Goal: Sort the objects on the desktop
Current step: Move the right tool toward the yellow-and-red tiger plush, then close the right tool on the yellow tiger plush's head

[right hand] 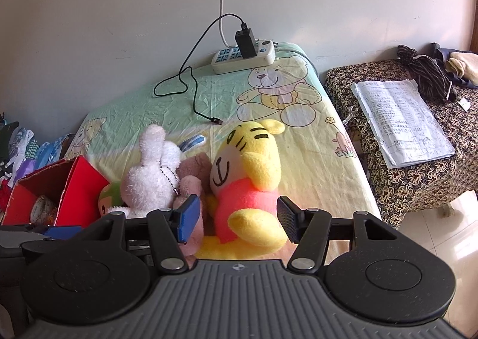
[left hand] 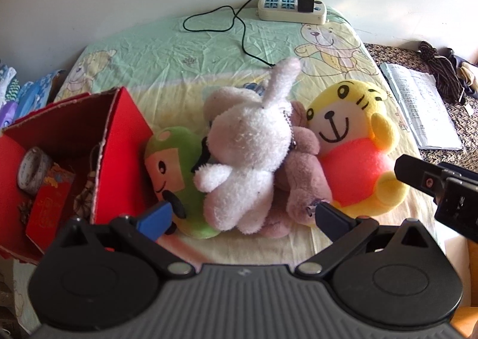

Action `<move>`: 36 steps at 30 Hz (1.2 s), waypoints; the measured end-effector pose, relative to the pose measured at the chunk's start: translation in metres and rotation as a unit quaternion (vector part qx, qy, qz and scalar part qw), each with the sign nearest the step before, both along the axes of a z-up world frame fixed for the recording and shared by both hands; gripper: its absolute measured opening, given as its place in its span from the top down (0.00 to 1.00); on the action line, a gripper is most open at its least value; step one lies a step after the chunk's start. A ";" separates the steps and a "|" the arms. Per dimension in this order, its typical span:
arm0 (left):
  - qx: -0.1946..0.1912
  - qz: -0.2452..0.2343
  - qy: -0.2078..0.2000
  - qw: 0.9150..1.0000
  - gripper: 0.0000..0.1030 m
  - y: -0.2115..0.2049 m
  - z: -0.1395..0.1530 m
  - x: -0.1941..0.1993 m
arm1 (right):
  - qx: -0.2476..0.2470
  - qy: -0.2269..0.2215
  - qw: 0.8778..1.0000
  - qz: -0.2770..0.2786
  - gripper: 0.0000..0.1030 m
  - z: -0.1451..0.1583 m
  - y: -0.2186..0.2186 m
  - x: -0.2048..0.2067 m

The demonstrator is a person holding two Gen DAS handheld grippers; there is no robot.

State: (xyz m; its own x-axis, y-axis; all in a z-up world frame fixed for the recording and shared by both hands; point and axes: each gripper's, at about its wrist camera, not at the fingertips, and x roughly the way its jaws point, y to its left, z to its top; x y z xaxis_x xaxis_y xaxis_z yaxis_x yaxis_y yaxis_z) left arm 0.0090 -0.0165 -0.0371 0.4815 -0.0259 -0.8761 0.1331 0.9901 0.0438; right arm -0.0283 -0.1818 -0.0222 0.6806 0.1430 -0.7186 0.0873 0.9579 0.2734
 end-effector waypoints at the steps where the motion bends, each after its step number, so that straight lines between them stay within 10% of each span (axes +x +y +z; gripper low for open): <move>1: -0.003 -0.002 0.001 1.000 0.01 -0.001 -0.002 0.001 | 0.001 0.001 1.000 -0.002 0.42 -0.001 -0.001 0.001; 14: -0.070 -0.004 0.011 0.997 0.01 0.013 -0.013 0.018 | 0.022 0.003 1.000 -0.004 0.43 -0.014 -0.020 0.021; 36: -0.020 -0.107 0.000 0.994 0.01 -0.075 -0.020 0.045 | 0.076 0.028 0.996 0.043 0.41 -0.045 -0.053 0.078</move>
State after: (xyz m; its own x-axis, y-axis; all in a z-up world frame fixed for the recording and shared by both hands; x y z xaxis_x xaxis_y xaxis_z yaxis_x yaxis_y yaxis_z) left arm 0.0540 -0.0920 -0.0573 0.4616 -0.1634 -0.8719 0.3416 0.9398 0.0047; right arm 0.0497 -0.2352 -0.0674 0.6207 0.3088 -0.7207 0.0265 0.9104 0.4129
